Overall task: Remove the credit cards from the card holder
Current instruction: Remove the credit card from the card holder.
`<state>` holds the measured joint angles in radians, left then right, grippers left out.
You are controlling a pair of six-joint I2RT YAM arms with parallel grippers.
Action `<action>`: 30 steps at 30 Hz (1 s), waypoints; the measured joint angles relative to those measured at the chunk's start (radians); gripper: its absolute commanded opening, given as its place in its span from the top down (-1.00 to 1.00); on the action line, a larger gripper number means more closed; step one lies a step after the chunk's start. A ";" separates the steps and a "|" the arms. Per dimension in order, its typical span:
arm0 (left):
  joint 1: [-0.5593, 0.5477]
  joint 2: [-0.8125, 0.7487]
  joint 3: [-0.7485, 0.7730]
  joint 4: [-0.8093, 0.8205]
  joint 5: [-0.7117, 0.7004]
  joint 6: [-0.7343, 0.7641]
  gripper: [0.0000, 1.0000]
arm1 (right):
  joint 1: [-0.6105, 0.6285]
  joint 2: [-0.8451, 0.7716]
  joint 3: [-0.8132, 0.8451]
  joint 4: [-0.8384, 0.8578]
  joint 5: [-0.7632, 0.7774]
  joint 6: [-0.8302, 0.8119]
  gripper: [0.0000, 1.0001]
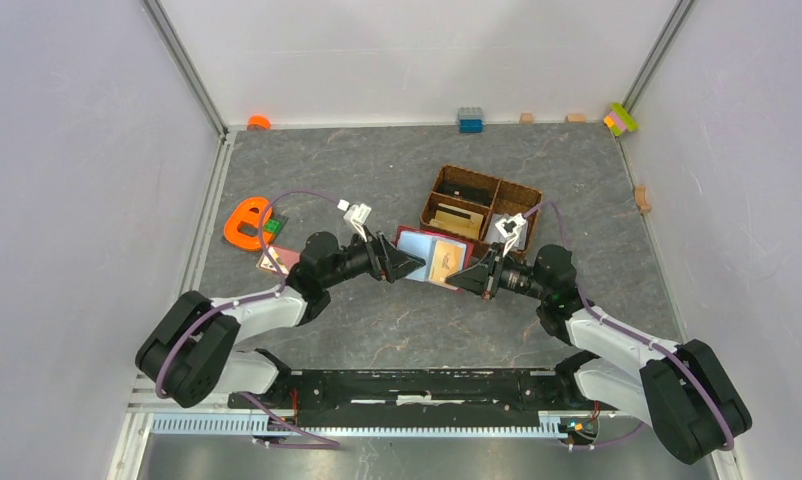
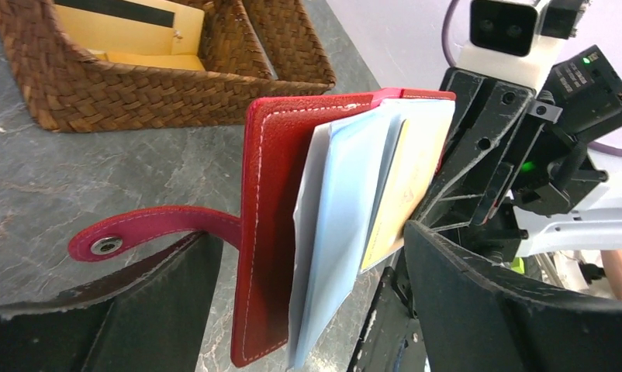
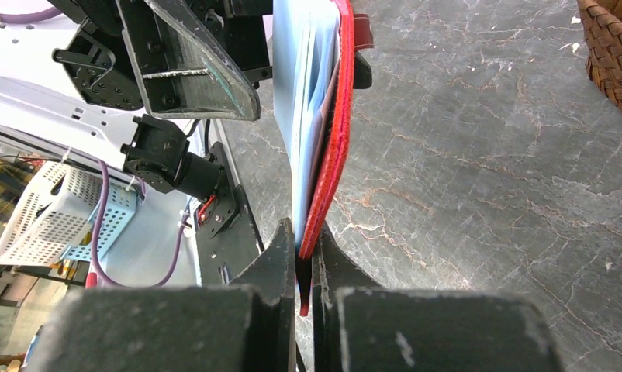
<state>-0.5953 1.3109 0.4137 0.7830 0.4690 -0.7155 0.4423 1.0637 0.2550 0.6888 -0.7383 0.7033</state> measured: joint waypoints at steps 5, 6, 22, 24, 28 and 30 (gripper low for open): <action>0.000 0.050 0.000 0.074 0.062 -0.038 -0.38 | 0.000 0.000 0.000 0.015 -0.013 0.010 1.00; 0.000 0.063 0.000 0.091 0.072 -0.047 -0.26 | 0.000 0.000 0.000 0.019 -0.015 0.011 1.00; 0.009 0.058 -0.002 0.165 0.137 -0.089 0.74 | -0.002 -0.005 0.000 0.029 -0.002 -0.012 0.51; 0.011 0.051 -0.002 0.164 0.137 -0.090 0.82 | -0.002 -0.013 0.000 0.029 0.006 -0.021 0.48; 0.011 0.037 -0.011 0.166 0.136 -0.092 0.96 | -0.002 -0.040 0.000 0.029 0.017 -0.039 0.30; 0.011 0.032 -0.018 0.170 0.136 -0.100 0.96 | -0.002 -0.058 -0.007 0.033 0.026 -0.047 0.27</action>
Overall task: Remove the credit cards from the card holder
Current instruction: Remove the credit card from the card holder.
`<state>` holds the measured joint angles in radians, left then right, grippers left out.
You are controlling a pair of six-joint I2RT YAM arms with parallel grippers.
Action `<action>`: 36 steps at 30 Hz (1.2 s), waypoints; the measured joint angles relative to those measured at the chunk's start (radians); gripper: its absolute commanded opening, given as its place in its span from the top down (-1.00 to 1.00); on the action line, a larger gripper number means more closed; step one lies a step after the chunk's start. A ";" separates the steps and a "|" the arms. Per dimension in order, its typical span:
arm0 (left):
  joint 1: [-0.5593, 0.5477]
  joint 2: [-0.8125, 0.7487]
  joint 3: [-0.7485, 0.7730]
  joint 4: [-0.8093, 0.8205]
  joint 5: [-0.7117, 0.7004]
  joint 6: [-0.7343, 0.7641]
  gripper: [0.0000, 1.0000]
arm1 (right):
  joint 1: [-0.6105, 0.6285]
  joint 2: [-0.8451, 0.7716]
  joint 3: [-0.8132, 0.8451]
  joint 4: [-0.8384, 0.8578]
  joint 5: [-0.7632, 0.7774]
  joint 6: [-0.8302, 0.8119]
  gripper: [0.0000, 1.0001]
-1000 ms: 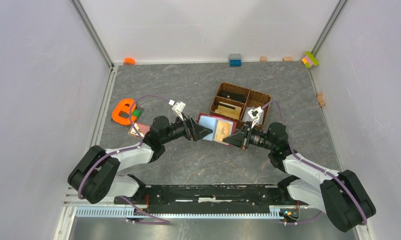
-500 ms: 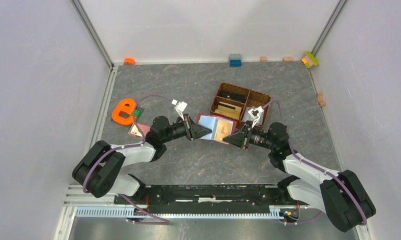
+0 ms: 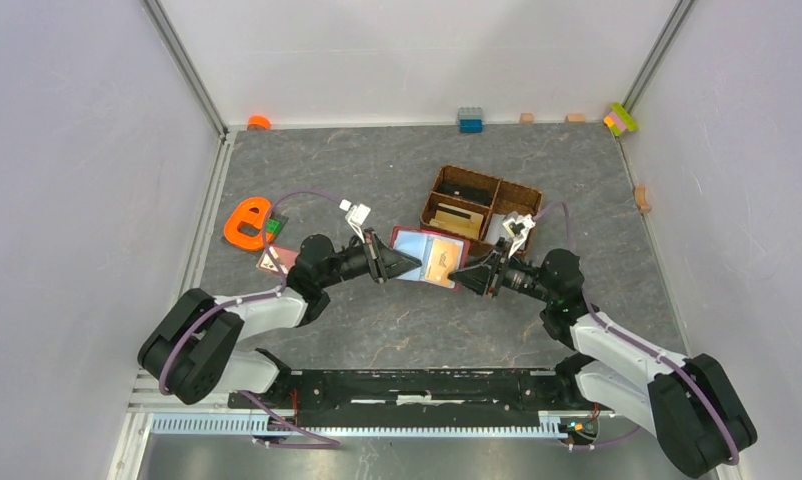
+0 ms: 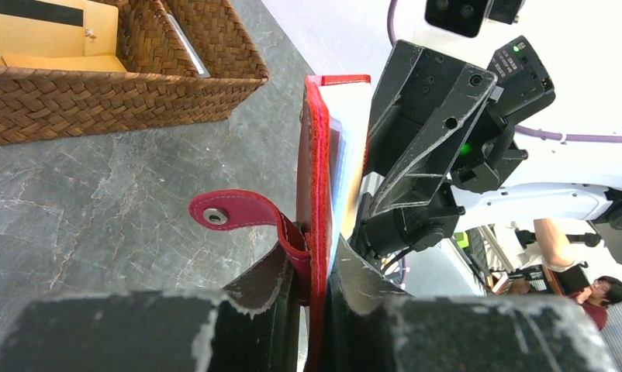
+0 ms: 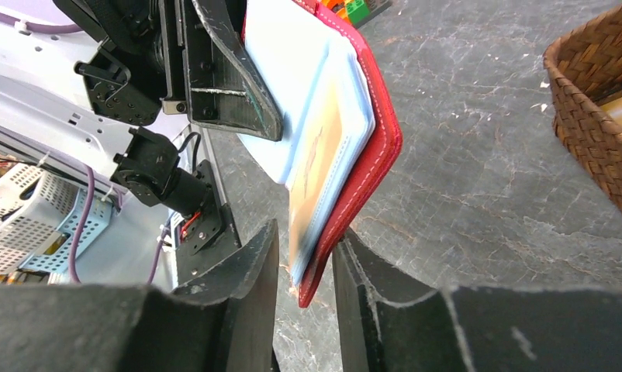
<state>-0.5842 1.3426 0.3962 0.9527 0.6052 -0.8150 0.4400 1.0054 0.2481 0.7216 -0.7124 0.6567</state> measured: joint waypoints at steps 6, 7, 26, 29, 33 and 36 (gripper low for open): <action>-0.001 -0.010 -0.015 0.016 0.000 -0.026 0.96 | 0.000 -0.031 -0.040 0.043 0.026 0.000 0.02; -0.003 -0.012 -0.018 0.024 -0.001 -0.030 0.95 | 0.000 -0.031 -0.047 0.051 0.031 0.001 -0.02; -0.021 0.033 -0.029 0.211 0.028 -0.144 0.96 | 0.000 0.010 -0.108 0.282 0.032 0.103 -0.41; -0.022 0.040 -0.032 0.242 0.035 -0.167 0.96 | 0.000 0.011 -0.108 0.270 0.044 0.102 -0.51; -0.023 0.040 -0.033 0.275 0.044 -0.181 0.96 | 0.000 -0.010 -0.108 0.198 0.091 0.079 -0.67; -0.023 0.037 -0.037 0.284 0.052 -0.183 0.96 | 0.000 -0.047 -0.108 0.137 0.136 0.058 -0.74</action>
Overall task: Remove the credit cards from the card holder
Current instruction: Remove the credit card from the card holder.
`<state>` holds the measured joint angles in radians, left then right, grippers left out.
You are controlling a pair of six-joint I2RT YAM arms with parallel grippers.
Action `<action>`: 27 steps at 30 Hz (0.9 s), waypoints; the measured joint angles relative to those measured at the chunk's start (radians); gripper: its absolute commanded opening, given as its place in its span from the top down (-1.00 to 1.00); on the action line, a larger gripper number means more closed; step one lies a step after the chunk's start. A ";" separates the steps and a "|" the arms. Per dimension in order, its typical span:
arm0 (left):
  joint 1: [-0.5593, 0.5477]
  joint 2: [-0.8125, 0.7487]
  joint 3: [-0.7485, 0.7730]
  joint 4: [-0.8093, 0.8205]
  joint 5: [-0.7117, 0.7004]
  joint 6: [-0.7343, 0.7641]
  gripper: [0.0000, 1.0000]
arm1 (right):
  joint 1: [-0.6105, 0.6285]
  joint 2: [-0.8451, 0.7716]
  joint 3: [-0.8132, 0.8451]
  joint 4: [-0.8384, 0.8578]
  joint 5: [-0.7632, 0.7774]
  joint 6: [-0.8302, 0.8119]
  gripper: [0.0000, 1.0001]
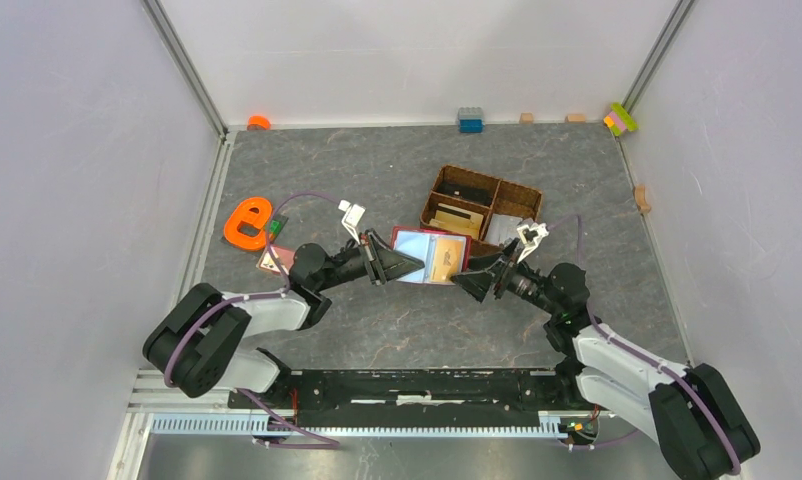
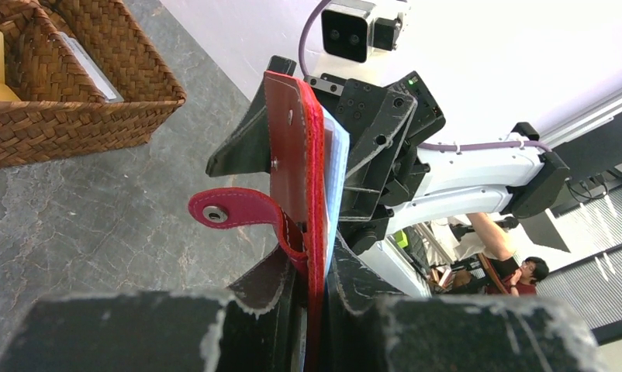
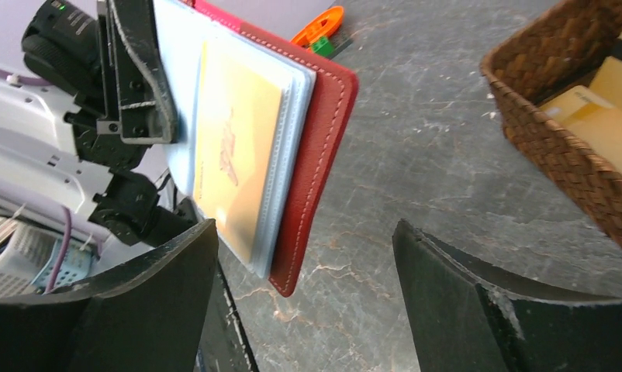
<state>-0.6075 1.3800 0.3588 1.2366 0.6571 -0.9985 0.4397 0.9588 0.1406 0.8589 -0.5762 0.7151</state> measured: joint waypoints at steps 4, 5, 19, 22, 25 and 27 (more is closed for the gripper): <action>0.000 -0.002 -0.001 0.015 0.009 -0.011 0.96 | -0.002 -0.044 0.000 -0.043 0.040 -0.020 -0.73; -0.001 -0.002 -0.001 0.023 0.012 -0.015 0.95 | -0.003 -0.047 0.000 -0.040 0.039 -0.021 -0.71; -0.008 -0.002 -0.001 0.081 0.045 -0.046 0.96 | -0.003 0.016 -0.034 0.283 -0.118 0.116 0.47; -0.008 -0.002 -0.001 0.080 0.048 -0.045 0.96 | -0.003 0.016 -0.035 0.306 -0.129 0.127 0.62; -0.008 -0.002 -0.001 0.076 0.048 -0.045 0.96 | -0.003 0.016 -0.035 0.314 -0.135 0.134 0.51; -0.008 -0.002 -0.001 0.074 0.048 -0.045 0.95 | -0.003 0.016 -0.035 0.315 -0.139 0.135 0.34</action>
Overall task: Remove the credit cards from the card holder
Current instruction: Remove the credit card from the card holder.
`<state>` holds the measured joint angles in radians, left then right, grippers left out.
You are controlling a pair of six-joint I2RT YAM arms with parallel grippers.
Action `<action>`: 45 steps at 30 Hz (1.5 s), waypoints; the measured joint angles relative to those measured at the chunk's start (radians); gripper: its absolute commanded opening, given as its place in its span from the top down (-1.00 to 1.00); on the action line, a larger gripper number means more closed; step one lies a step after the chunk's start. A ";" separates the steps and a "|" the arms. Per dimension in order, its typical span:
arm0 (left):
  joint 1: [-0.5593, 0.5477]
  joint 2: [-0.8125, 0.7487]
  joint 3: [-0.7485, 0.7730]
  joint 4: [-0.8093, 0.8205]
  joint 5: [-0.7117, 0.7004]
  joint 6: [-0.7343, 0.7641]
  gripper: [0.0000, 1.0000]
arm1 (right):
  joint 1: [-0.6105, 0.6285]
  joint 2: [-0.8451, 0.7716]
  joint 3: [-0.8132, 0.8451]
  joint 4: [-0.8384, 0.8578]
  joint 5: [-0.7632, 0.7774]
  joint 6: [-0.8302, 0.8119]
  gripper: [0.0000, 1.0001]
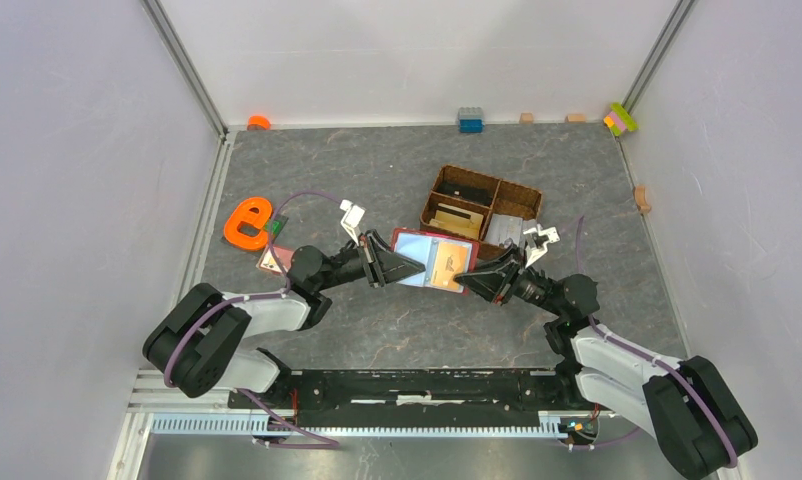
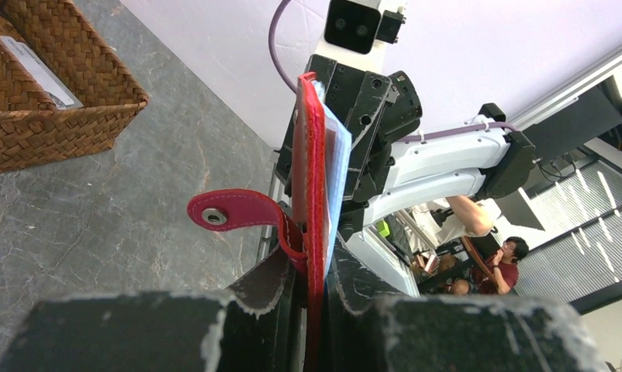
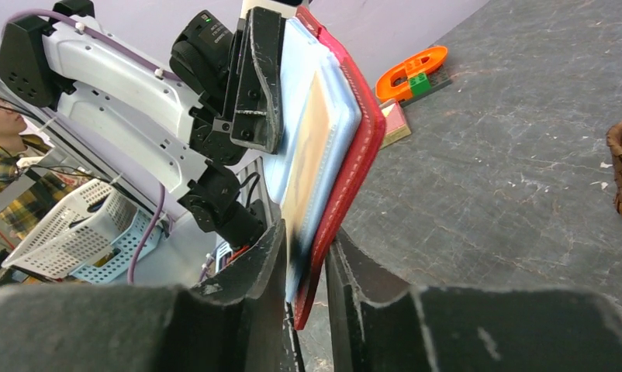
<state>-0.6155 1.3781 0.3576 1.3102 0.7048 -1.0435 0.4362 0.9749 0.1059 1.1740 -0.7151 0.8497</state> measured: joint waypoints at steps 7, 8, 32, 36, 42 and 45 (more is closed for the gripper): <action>0.000 0.000 0.000 -0.008 0.003 0.000 0.95 | 0.000 0.016 0.000 0.026 -0.018 0.016 0.22; 0.000 0.000 0.000 -0.008 0.003 0.000 0.96 | 0.000 0.021 0.000 0.031 -0.020 0.019 0.22; -0.008 -0.278 0.014 -0.639 -0.354 0.206 -0.35 | 0.003 0.032 0.018 -0.182 0.042 -0.060 1.00; -0.008 -0.385 0.019 -0.852 -0.559 0.246 -0.75 | -0.010 0.026 0.024 -0.286 0.081 -0.101 1.00; -0.005 -0.531 0.010 -1.018 -0.735 0.272 -0.52 | -0.015 0.023 0.042 -0.417 0.135 -0.154 1.00; -0.005 -0.587 -0.038 -0.921 -0.688 0.288 -0.19 | -0.016 0.021 0.043 -0.435 0.137 -0.161 1.00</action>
<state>-0.6205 0.7914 0.3195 0.3893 0.0166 -0.7555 0.4206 0.9958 0.1493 0.7387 -0.5785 0.6891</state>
